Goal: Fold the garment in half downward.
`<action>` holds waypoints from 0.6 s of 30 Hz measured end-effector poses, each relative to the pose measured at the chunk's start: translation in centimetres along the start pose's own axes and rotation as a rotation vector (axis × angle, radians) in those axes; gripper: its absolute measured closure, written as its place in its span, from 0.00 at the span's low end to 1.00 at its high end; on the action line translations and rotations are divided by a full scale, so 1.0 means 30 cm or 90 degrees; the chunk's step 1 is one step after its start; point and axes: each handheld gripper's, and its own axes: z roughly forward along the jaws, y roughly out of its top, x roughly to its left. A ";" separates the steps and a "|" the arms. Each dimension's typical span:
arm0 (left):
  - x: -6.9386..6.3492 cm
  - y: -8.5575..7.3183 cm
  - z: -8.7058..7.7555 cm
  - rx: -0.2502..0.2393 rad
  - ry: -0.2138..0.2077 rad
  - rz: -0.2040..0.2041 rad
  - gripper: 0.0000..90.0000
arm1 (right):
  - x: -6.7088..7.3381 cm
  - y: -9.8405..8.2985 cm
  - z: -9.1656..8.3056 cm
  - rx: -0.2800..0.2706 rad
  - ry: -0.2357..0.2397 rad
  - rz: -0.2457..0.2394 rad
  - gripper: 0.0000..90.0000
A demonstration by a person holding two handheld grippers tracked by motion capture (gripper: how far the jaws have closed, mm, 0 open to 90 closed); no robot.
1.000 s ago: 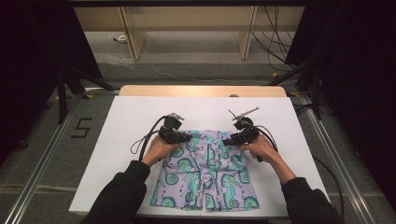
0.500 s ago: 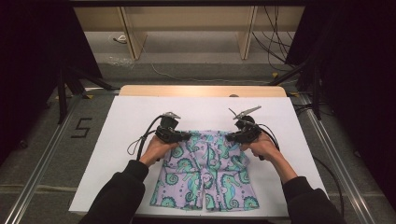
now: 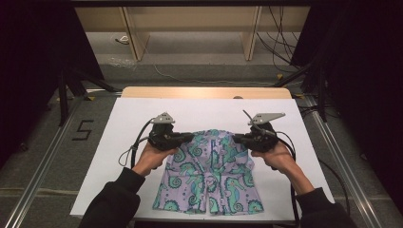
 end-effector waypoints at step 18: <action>-0.146 -0.235 -0.124 0.033 -0.065 0.038 0.94 | 0.196 -0.196 -0.096 0.020 0.038 -0.035 0.97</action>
